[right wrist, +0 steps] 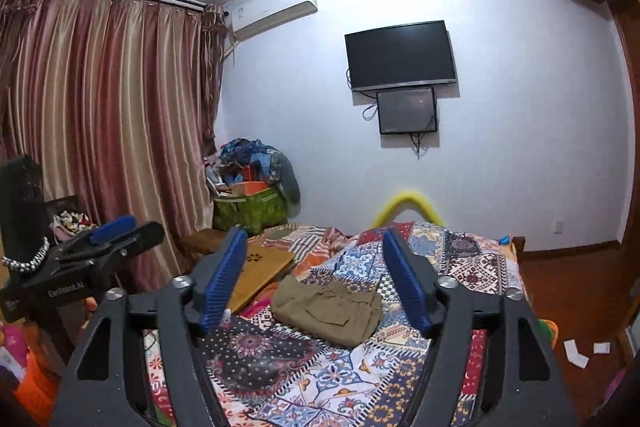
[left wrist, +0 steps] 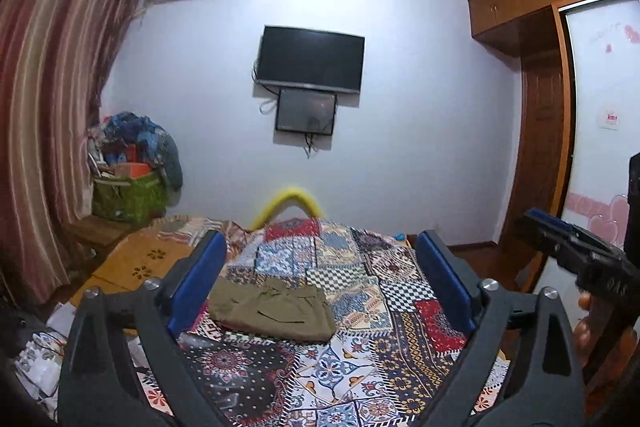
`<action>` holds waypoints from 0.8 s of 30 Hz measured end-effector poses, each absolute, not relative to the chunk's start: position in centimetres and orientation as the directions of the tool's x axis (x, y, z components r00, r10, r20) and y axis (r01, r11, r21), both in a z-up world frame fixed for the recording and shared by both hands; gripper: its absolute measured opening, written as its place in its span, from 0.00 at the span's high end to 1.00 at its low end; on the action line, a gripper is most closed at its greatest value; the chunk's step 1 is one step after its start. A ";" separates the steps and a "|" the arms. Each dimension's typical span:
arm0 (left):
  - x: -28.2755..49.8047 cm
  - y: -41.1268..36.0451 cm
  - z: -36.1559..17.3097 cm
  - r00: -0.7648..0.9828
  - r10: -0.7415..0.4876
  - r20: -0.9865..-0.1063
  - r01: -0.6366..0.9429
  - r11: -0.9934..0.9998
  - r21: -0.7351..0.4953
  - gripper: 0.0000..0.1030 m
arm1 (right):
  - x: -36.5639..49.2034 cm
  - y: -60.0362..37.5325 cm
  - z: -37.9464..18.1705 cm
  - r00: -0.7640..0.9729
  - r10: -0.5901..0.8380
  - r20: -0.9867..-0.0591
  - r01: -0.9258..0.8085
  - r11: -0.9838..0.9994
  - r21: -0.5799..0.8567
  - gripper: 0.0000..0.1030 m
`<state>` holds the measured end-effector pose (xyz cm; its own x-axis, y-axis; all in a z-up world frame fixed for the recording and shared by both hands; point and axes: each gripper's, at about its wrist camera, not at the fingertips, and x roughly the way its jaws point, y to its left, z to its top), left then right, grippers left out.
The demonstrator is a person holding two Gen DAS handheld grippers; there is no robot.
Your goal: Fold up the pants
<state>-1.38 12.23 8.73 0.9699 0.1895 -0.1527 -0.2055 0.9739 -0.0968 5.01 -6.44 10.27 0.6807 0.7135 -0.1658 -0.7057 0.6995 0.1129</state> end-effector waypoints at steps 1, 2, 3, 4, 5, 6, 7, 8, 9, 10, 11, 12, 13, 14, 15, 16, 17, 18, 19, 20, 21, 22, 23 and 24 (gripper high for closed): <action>-1.6 12.1 8.7 0.971 0.188 -0.150 -0.203 0.975 -0.094 0.00 | 4.6 -6.4 10.1 0.689 0.706 -0.162 -0.699 0.707 0.108 0.19; -1.9 12.1 8.6 0.971 0.189 -0.147 -0.204 0.975 -0.092 0.00 | 4.4 -6.4 10.1 0.696 0.700 -0.158 -0.694 0.713 0.104 0.18; -1.8 12.1 8.5 0.970 0.193 -0.149 -0.208 0.974 -0.090 0.00 | 4.4 -6.1 9.9 0.701 0.695 -0.156 -0.689 0.718 0.100 0.15; -1.9 12.1 8.4 0.969 0.195 -0.151 -0.210 0.974 -0.087 0.00 | 4.3 -6.1 10.0 0.704 0.692 -0.159 -0.686 0.721 0.097 0.11; -2.1 12.0 8.3 0.968 0.199 -0.154 -0.213 0.973 -0.085 0.00 | 4.4 -5.9 9.9 0.708 0.687 -0.163 -0.682 0.725 0.096 0.08; -2.0 12.1 8.1 0.967 0.202 -0.156 -0.217 0.972 -0.086 0.00 | 4.3 -5.7 9.9 0.713 0.682 -0.165 -0.676 0.730 0.097 0.00; -2.0 12.1 7.9 0.966 0.204 -0.158 -0.219 0.972 -0.088 0.00 | 4.2 -5.9 9.8 0.722 0.672 -0.163 -0.665 0.740 0.102 0.00; -2.1 12.3 7.8 0.966 0.205 -0.159 -0.221 0.971 -0.092 0.00 | 4.3 -5.8 9.8 0.726 0.669 -0.159 -0.661 0.743 0.106 0.00; -2.2 12.2 7.7 0.965 0.206 -0.160 -0.223 0.970 -0.094 0.00 | 4.1 -5.9 9.8 0.726 0.668 -0.160 -0.660 0.743 0.110 0.00; -2.3 12.4 7.5 0.964 0.212 -0.161 -0.229 0.969 -0.097 0.00 | 3.9 -6.0 9.7 0.725 0.670 -0.161 -0.661 0.742 0.112 0.00; -2.3 12.4 7.4 0.963 0.216 -0.163 -0.233 0.967 -0.099 0.00 | 4.1 -5.9 9.7 0.724 0.670 -0.165 -0.661 0.742 0.113 0.00; -2.2 12.6 7.2 0.962 0.218 -0.165 -0.237 0.966 -0.102 0.00 | 4.1 -6.0 9.6 0.724 0.669 -0.169 -0.660 0.743 0.113 0.00; -2.2 12.7 7.1 0.961 0.217 -0.170 -0.237 0.966 -0.106 0.00 | 3.9 -6.0 9.4 0.723 0.669 -0.173 -0.660 0.743 0.112 0.00; -2.2 12.8 7.0 0.961 0.217 -0.173 -0.238 0.965 -0.108 0.00 | 3.7 -6.2 9.2 0.721 0.670 -0.176 -0.661 0.742 0.113 0.00; -2.2 12.9 6.9 0.960 0.217 -0.176 -0.238 0.965 -0.110 0.00 | 3.5 -6.4 9.1 0.720 0.671 -0.177 -0.662 0.741 0.114 0.00; -2.3 12.9 6.8 0.960 0.217 -0.177 -0.239 0.965 -0.111 0.00 | 3.5 -6.5 9.1 0.720 0.671 -0.177 -0.662 0.741 0.114 0.00; -2.3 13.0 6.7 0.959 0.219 -0.178 -0.241 0.964 -0.113 0.00 | 3.5 -6.5 9.2 0.721 0.670 -0.176 -0.661 0.741 0.115 0.00; -2.3 13.0 6.7 0.959 0.219 -0.179 -0.241 0.964 -0.113 0.00 | 3.4 -6.6 9.1 0.721 0.670 -0.174 -0.661 0.741 0.115 0.00; -2.2 12.9 6.7 0.959 0.220 -0.179 -0.242 0.964 -0.112 0.00 | 3.1 -6.6 9.1 0.722 0.670 -0.172 -0.660 0.742 0.116 0.00; -2.2 12.9 6.6 0.959 0.221 -0.179 -0.243 0.964 -0.111 0.00 | 3.0 -6.6 9.1 0.722 0.670 -0.171 -0.660 0.742 0.118 0.00; -2.2 12.9 6.6 0.959 0.221 -0.178 -0.242 0.964 -0.109 0.00 | 3.1 -6.7 9.2 0.721 0.671 -0.171 -0.661 0.741 0.120 0.00; -2.2 12.8 6.5 0.959 0.220 -0.179 -0.241 0.965 -0.106 0.00 | 3.1 -6.7 9.2 0.721 0.672 -0.171 -0.661 0.740 0.121 0.00; -2.1 12.8 6.5 0.959 0.220 -0.179 -0.241 0.965 -0.104 0.00 | 3.1 -6.7 9.2 0.721 0.671 -0.170 -0.661 0.741 0.122 0.00; -2.1 12.7 6.5 0.959 0.222 -0.177 -0.242 0.965 -0.101 0.00 | 3.1 -6.8 9.3 0.722 0.671 -0.169 -0.660 0.741 0.121 0.00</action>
<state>-2.09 12.74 6.50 0.9588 0.2220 -0.1774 -0.2420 0.9650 -0.1007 3.08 -6.80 9.26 0.7219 0.6709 -0.1694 -0.6603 0.7411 0.1215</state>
